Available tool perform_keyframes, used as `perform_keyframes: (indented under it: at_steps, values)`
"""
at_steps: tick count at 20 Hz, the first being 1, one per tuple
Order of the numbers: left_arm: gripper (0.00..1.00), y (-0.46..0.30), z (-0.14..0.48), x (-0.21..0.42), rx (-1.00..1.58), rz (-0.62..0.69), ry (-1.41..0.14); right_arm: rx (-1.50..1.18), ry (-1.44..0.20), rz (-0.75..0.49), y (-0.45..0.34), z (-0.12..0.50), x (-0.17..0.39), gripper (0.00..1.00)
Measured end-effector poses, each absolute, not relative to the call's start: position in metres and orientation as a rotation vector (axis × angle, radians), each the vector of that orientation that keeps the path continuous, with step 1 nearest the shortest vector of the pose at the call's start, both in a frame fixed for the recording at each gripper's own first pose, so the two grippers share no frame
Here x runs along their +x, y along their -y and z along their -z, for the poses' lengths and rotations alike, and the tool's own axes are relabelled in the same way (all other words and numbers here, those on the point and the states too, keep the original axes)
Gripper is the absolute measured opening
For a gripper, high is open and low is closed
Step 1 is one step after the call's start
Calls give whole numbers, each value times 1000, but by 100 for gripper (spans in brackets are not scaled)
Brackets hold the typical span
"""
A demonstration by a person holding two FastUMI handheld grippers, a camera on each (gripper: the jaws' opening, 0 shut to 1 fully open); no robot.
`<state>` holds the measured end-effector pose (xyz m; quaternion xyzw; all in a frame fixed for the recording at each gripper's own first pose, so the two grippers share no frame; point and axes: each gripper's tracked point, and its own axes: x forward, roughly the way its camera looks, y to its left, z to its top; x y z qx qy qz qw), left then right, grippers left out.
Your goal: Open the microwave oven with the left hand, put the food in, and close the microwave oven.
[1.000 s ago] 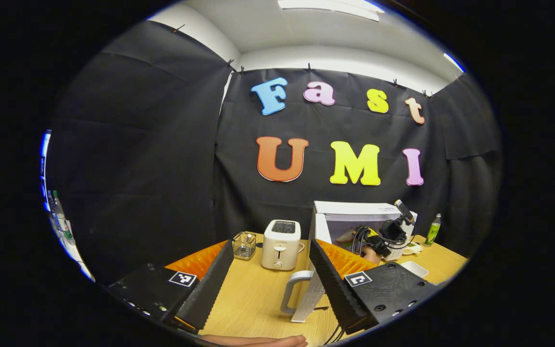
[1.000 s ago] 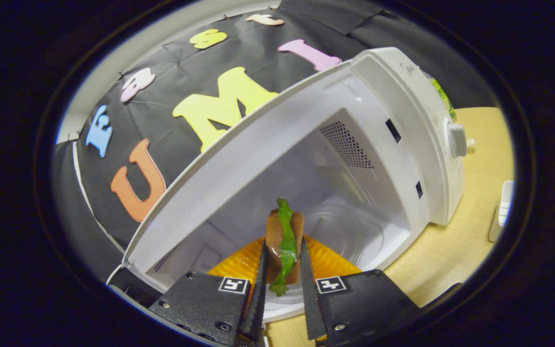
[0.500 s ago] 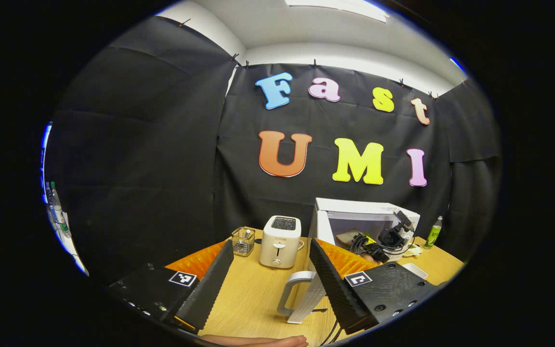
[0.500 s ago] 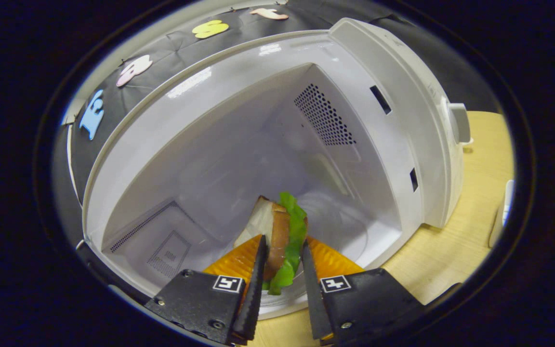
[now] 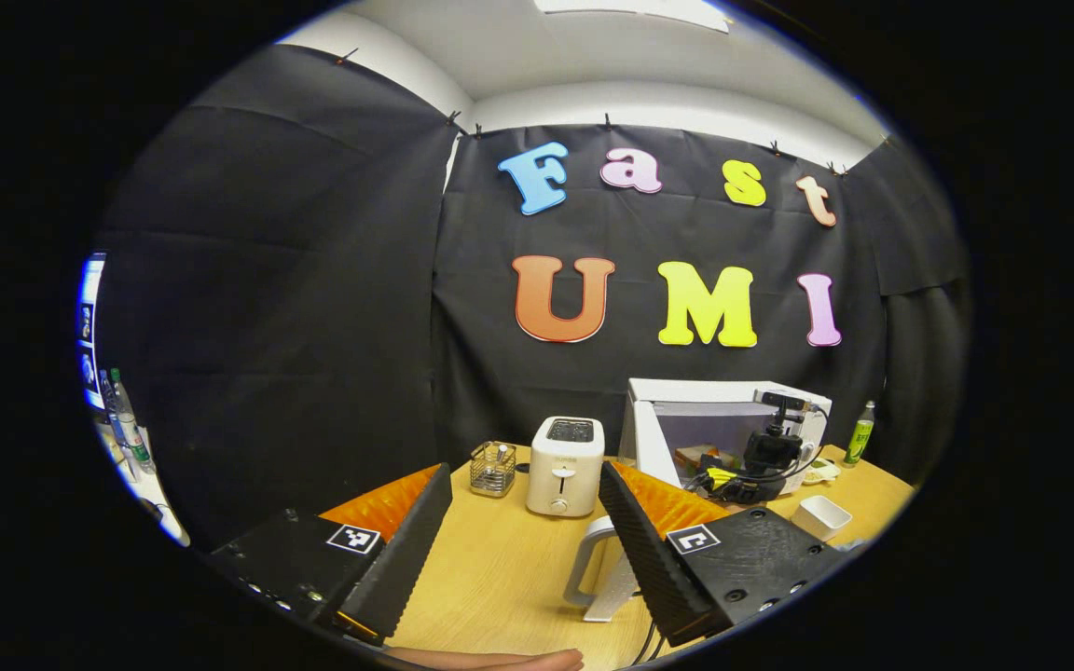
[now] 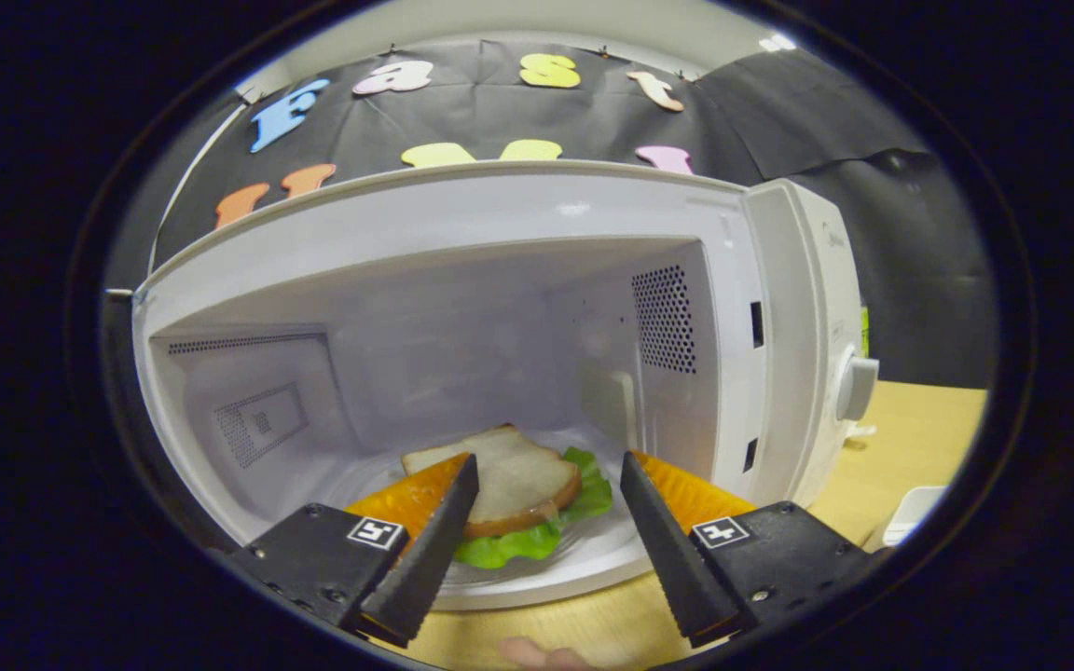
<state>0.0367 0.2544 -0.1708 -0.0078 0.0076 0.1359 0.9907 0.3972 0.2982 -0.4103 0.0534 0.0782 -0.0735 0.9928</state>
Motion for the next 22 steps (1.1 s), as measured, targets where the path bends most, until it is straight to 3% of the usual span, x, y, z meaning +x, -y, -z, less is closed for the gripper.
perform_keyframes:
  at_steps: [1,3,4,5,6,7,9,10,13,16,17,18,22]
  values:
    - [95,-255,171,35,0,-273,-11,98,-144,133,-296,408,391,99]
    - [95,-257,177,32,38,-277,-33,91,-133,89,-297,403,375,94]
    - [84,-260,181,33,61,-285,-44,91,-153,72,-296,406,363,94]
    - [95,-264,186,33,85,-294,-55,86,-183,62,-293,411,348,99]
    - [95,-270,186,32,107,-313,-56,85,-202,50,-290,411,333,99]
    - [88,-276,190,32,120,-331,-64,81,-213,28,-290,406,318,99]
    - [88,-287,196,31,125,-369,-79,82,-218,-9,-284,391,289,99]
    - [77,-293,199,27,125,-392,-82,86,-214,-32,-282,380,276,99]
    - [17,-297,205,31,113,-383,-85,82,-205,-52,-259,346,236,99]
    - [16,-291,214,34,81,-325,-86,109,-163,-77,-230,300,200,99]
    - [5,-292,222,37,64,-312,-90,107,-152,-85,-221,286,188,99]
    - [0,-286,222,32,47,-285,-96,100,-142,-91,-210,271,176,99]
    - [0,-268,239,44,14,-161,-113,40,-164,-145,-166,226,123,99]
